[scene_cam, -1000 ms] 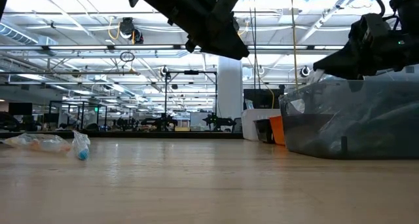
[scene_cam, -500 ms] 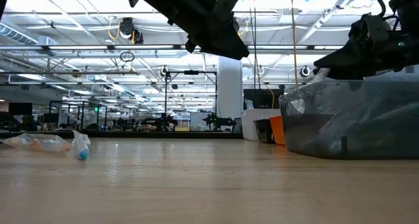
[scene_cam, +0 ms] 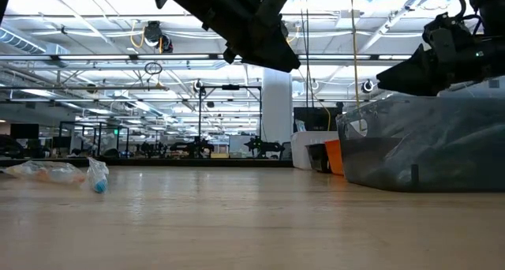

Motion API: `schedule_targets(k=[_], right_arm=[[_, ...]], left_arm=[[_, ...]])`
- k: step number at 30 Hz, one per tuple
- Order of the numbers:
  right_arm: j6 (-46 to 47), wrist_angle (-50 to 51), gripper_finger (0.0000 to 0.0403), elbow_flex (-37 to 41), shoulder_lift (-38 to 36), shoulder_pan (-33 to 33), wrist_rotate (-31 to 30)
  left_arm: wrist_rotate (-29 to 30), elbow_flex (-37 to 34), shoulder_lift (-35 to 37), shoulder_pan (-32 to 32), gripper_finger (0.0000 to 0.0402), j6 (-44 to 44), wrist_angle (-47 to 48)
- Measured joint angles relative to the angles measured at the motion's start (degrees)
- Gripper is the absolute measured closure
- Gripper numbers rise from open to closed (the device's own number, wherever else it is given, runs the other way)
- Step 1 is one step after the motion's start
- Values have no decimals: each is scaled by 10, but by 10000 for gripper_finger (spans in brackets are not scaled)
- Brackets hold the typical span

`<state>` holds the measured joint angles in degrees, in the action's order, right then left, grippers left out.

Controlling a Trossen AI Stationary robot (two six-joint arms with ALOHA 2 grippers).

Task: Pick & Place Toothbrushes
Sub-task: Put the blue toothbrush into the white bin

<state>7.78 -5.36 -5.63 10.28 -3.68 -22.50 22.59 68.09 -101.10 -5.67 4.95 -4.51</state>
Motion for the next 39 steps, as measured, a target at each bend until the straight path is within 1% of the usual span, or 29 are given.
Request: schedule_targets(k=[6,10,12,16,19,21,24,30,32,34,39], right_arm=[[6,-5,207,0,0,0,5],[34,-24,206,-2,0,0,60],[36,-37,206,-2,0,0,86],[36,-43,206,-2,0,0,137],[37,-46,207,-2,0,0,150],[36,-51,206,-2,1,0,152],[35,-69,206,-3,8,0,153],[31,-72,206,-3,27,0,153],[31,-77,206,-3,34,0,152],[31,-81,206,-3,38,0,153],[31,-97,206,-3,50,0,153]], left_arm=[[0,0,0,0,282,0,0],[0,0,0,-4,282,4,16],[0,0,0,-5,282,30,37],[-5,1,9,-6,282,97,131],[-7,0,17,-9,282,173,250],[-14,1,21,-12,282,243,309],[-26,0,28,-21,282,347,432],[-53,0,29,-60,282,536,601],[-71,0,29,-75,282,592,639],[-77,0,29,-92,282,637,661],[-96,0,28,-129,282,750,674]])
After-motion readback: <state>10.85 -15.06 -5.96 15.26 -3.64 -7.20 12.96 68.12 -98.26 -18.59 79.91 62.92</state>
